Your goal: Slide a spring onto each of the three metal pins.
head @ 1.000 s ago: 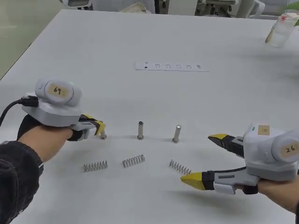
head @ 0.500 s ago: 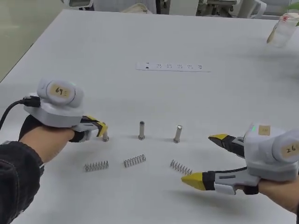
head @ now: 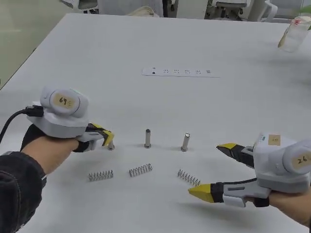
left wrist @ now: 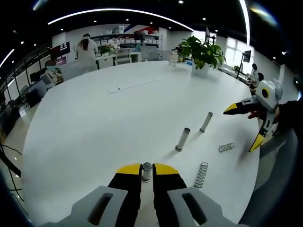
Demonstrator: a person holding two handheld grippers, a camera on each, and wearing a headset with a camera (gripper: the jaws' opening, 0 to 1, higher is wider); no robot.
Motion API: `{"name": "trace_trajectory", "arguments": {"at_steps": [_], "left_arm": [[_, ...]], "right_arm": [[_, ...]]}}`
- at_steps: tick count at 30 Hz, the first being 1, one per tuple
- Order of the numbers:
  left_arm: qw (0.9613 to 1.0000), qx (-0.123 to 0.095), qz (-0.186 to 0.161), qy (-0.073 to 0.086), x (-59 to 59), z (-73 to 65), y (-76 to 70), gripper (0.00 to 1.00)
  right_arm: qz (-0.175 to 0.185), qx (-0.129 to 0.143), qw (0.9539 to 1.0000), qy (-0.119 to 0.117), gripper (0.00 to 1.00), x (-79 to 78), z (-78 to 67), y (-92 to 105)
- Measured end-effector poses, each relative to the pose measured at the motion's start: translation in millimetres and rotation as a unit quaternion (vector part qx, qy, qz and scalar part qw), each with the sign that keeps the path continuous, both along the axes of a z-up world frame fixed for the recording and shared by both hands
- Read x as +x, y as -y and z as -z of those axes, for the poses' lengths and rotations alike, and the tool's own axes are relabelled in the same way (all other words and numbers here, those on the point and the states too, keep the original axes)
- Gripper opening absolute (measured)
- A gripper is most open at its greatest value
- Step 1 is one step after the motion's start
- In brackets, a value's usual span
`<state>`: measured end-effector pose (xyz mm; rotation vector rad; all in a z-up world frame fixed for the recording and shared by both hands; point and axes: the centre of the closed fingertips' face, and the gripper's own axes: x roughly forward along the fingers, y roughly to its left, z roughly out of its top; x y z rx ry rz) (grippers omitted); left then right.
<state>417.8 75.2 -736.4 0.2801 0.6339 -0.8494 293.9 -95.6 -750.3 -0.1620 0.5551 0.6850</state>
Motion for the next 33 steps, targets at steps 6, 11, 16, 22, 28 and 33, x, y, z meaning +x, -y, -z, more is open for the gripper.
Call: {"name": "trace_trajectory", "arguments": {"at_steps": [6, 11, 16, 22, 28, 33], "left_arm": [[1.0000, -0.007, 0.000, 0.001, 1.5, -1.6, -0.2, 0.05], [0.9999, -0.009, -0.001, 0.005, 1.4, -3.2, -2.8, 0.07], [0.9997, -0.017, -0.007, 0.014, 2.1, -8.4, -6.8, 0.15], [0.9990, -0.035, -0.013, 0.025, -0.2, -19.4, -11.7, 0.19], [0.9981, -0.053, -0.012, 0.030, -6.2, -22.4, -18.1, 0.24], [0.9979, -0.056, -0.016, 0.027, -12.3, -19.8, -27.5, 0.25]], "right_arm": [[0.000, 0.000, 1.0000, 0.000, 0.83, 0.1, 0.3, 0.1], [0.000, -0.001, 1.0000, 0.001, 0.83, 0.1, -0.1, -0.2], [0.001, 0.000, 1.0000, 0.002, 0.83, 0.5, -1.0, -0.1], [0.000, -0.001, 1.0000, 0.002, 0.83, 0.0, -1.3, -1.0], [-0.002, -0.002, 1.0000, 0.002, 0.83, -0.1, -1.4, -1.1], [-0.002, -0.002, 1.0000, 0.002, 0.83, -0.4, -1.6, -1.3]]}}
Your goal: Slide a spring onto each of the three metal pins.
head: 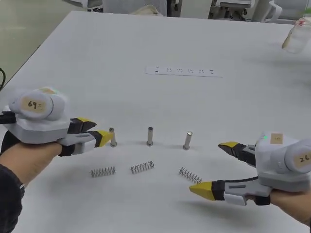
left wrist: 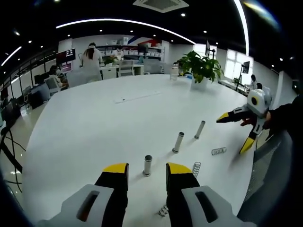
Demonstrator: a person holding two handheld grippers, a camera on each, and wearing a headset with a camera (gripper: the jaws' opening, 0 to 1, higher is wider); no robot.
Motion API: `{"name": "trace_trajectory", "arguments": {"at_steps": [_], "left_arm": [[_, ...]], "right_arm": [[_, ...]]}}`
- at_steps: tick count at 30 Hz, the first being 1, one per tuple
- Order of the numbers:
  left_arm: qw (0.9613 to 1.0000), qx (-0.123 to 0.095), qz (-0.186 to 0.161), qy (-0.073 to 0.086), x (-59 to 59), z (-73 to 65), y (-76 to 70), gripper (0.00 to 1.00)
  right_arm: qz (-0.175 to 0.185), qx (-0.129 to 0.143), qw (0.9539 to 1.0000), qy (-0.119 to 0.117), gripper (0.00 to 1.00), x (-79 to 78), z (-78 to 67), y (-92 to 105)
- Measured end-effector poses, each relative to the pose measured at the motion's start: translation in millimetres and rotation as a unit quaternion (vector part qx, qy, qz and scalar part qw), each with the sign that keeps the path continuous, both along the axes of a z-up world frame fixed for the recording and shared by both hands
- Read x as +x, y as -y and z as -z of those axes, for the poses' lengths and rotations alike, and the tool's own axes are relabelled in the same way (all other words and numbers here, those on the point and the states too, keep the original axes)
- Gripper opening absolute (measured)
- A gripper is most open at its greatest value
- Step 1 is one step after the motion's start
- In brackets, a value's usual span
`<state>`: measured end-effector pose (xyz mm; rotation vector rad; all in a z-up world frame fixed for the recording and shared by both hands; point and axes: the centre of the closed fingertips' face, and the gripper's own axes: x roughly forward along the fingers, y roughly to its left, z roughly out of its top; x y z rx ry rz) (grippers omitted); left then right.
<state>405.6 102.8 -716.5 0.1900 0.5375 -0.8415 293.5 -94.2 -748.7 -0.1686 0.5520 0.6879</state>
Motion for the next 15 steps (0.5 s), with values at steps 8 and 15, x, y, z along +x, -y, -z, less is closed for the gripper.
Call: {"name": "trace_trajectory", "arguments": {"at_steps": [8, 15], "left_arm": [[0.9999, -0.003, 0.014, -0.003, -15.7, 6.8, -9.0, 0.26], [0.9977, 0.006, 0.066, -0.013, -39.4, 21.7, -6.3, 0.28]], "right_arm": [[-0.001, 0.000, 1.0000, 0.000, 0.83, 0.2, -0.4, -0.2], [-0.001, -0.001, 1.0000, -0.001, 0.83, 0.0, -0.5, -0.8]]}}
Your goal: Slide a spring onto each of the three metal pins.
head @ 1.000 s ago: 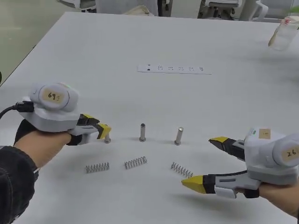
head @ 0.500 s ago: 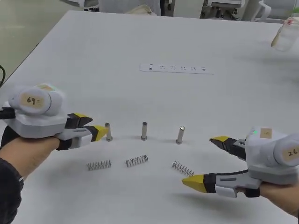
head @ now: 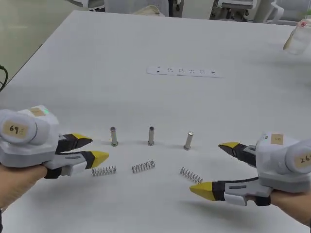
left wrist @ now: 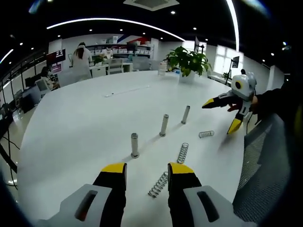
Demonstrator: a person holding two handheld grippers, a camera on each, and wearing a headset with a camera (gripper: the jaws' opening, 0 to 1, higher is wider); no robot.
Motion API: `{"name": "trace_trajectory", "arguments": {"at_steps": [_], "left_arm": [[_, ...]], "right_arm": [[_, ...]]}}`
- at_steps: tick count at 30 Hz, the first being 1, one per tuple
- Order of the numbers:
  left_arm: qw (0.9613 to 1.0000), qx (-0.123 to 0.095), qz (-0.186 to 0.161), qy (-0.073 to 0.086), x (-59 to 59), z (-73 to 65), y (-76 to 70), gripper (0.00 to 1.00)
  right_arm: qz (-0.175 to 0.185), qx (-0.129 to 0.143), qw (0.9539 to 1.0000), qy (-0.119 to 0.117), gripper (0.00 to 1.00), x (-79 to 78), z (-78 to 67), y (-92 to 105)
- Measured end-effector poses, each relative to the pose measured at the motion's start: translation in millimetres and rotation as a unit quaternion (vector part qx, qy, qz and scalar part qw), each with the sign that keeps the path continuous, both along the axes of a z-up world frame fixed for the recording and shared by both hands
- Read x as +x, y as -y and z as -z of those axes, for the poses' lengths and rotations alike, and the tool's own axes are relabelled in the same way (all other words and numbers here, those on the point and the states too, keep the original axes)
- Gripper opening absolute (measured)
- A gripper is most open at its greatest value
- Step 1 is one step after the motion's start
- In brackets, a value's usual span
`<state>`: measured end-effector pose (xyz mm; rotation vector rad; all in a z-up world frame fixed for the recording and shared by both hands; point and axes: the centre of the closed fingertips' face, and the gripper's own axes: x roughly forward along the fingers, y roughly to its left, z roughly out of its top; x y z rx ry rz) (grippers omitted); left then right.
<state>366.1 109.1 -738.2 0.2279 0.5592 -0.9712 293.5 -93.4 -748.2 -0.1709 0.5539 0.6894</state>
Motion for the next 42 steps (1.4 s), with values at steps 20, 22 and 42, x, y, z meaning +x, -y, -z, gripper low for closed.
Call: {"name": "trace_trajectory", "arguments": {"at_steps": [20, 22, 42], "left_arm": [[0.9970, 0.037, 0.064, -0.023, -21.8, 38.2, -1.8, 0.23], [0.9967, 0.041, 0.065, -0.025, -22.4, 41.3, -2.3, 0.23], [0.9966, 0.053, 0.061, -0.014, -18.3, 46.6, -5.8, 0.15]], "right_arm": [[0.001, -0.004, 1.0000, -0.001, 0.83, -0.3, 0.4, -0.3], [0.001, -0.004, 1.0000, -0.001, 0.83, 0.0, 0.4, -0.3], [-0.002, -0.005, 1.0000, -0.007, 0.83, -1.5, 3.8, -1.8]]}}
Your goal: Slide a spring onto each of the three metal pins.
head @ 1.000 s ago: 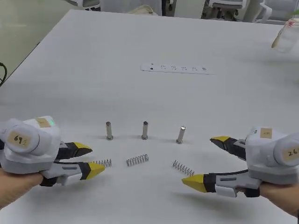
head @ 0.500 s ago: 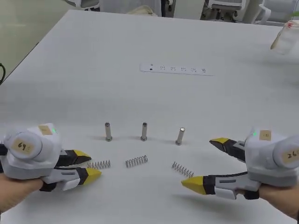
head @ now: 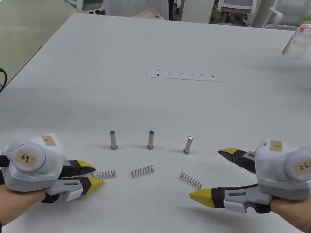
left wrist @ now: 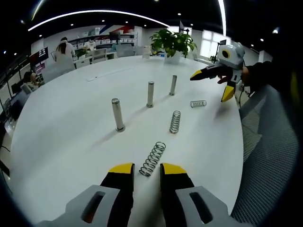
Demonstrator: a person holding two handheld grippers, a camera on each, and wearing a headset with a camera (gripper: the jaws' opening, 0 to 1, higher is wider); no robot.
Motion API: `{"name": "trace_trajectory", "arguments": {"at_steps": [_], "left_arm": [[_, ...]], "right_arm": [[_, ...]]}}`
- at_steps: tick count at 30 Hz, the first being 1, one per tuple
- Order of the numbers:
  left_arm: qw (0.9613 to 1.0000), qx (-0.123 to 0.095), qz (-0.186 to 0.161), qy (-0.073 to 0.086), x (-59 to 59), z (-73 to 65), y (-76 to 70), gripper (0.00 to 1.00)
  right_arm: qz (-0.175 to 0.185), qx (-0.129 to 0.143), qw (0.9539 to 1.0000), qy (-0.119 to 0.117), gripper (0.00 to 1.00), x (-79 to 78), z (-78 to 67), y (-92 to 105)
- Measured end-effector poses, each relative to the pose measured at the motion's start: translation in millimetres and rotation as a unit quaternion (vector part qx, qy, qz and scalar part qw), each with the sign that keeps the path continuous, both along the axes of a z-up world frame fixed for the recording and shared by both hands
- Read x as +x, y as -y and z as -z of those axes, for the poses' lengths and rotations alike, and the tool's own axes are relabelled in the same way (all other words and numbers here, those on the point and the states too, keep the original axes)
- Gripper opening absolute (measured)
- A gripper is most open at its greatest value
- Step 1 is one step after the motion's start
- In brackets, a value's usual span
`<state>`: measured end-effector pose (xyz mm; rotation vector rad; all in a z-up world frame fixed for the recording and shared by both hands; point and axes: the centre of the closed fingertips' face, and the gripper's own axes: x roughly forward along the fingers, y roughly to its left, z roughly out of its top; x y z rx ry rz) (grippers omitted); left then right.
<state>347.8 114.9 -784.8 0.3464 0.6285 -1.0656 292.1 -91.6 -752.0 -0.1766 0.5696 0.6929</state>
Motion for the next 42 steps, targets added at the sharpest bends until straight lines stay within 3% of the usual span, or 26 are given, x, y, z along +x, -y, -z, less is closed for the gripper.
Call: {"name": "trace_trajectory", "arguments": {"at_steps": [19, 42], "left_arm": [[0.9996, 0.009, 0.009, 0.027, 2.3, 0.6, -0.4, 0.07], [0.9992, 0.011, 0.018, 0.033, 0.3, 1.0, -0.5, 0.05]], "right_arm": [[0.001, 0.000, 1.0000, 0.001, 0.83, 0.3, -0.4, 0.1], [0.000, 0.000, 1.0000, 0.000, 0.83, 0.2, 0.2, 0.4]]}}
